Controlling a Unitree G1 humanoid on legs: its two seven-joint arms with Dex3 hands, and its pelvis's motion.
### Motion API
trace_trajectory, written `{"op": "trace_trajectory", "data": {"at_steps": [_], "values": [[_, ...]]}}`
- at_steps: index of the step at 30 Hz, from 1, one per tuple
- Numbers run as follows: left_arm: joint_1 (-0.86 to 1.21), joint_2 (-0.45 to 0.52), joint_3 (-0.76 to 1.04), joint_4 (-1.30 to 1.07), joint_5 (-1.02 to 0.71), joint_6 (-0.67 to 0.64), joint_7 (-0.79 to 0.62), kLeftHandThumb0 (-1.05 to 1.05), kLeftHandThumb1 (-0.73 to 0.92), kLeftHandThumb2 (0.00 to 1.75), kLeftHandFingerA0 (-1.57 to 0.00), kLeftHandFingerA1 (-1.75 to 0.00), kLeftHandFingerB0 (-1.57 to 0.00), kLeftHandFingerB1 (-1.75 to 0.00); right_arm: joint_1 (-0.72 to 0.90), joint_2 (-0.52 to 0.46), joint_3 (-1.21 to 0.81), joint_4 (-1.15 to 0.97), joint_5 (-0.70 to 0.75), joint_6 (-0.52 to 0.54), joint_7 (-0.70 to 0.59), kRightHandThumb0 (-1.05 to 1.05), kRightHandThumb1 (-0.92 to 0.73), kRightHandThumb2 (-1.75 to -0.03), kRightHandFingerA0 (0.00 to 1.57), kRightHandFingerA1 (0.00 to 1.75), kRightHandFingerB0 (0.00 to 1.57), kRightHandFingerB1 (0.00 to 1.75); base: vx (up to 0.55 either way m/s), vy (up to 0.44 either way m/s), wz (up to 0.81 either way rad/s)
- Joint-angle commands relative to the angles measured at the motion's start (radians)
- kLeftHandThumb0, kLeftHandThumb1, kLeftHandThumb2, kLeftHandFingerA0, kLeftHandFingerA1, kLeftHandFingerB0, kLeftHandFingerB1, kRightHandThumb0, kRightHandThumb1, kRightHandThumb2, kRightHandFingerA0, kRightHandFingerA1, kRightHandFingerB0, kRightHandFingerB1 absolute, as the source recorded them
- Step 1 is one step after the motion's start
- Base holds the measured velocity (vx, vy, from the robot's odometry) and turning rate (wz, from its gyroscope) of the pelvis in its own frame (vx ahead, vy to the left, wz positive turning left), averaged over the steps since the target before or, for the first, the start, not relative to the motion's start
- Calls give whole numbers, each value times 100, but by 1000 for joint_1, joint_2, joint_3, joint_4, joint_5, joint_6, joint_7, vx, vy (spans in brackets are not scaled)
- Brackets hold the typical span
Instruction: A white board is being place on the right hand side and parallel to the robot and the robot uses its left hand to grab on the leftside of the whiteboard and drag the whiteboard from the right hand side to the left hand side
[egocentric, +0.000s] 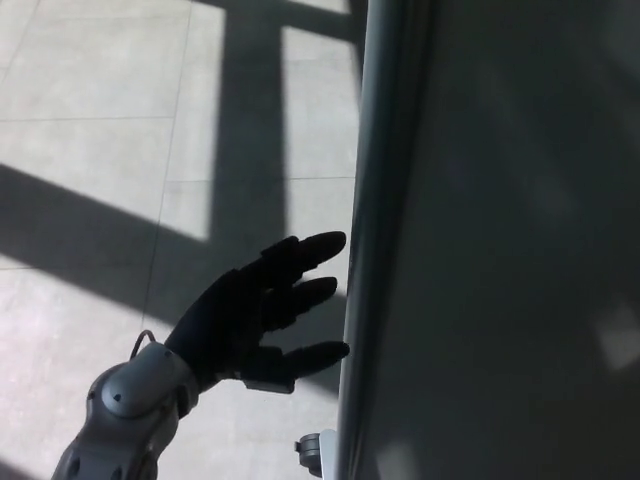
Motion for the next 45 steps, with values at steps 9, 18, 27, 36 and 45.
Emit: {"op": "trace_trajectory", "data": {"at_steps": [9,18,27,36,45], "values": [[-126,-45,-35,40,8,102,26,-41,46,67,-2,-28,-4,-20,23,-13,13,6,-13,-33,-14,-54,-82,-69,65,103,17,93,0,0,0],[-217,-86,-10,117,30,99,81,-40,50,57,-15,-35,-7,-21,15,-13,19,7,-19,-32,-21,-55,-82,-70,65,101,18,92,0,0,0],[-160,-168,-33,151,138,-10,271,-23,65,59,-94,-55,-32,-32,18,-18,28,6,-33,-30,-35,-58,-82,-68,70,101,20,92,0,0,0],[-142,-159,-58,177,166,-86,280,0,80,63,-106,-72,-73,-50,20,-20,33,6,-33,-25,-33,-58,-84,-65,77,103,23,93,0,0,0],[-85,-153,-42,137,153,-87,293,-1,79,62,-98,-91,-78,-64,24,-21,40,6,-38,-23,-35,-54,-83,-69,95,97,33,91,0,0,0]]}}
